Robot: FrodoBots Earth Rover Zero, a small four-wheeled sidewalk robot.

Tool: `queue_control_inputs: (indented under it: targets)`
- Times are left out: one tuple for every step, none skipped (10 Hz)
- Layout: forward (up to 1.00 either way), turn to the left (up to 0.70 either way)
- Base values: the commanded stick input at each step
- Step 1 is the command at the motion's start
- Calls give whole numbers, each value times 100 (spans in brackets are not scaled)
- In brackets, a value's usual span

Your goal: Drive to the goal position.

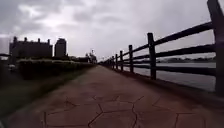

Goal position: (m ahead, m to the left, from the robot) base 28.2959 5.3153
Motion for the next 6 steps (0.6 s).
queue_control_inputs:
  targets:
    - [100,0]
    - [100,0]
    - [100,0]
    - [100,0]
    - [100,0]
    - [100,0]
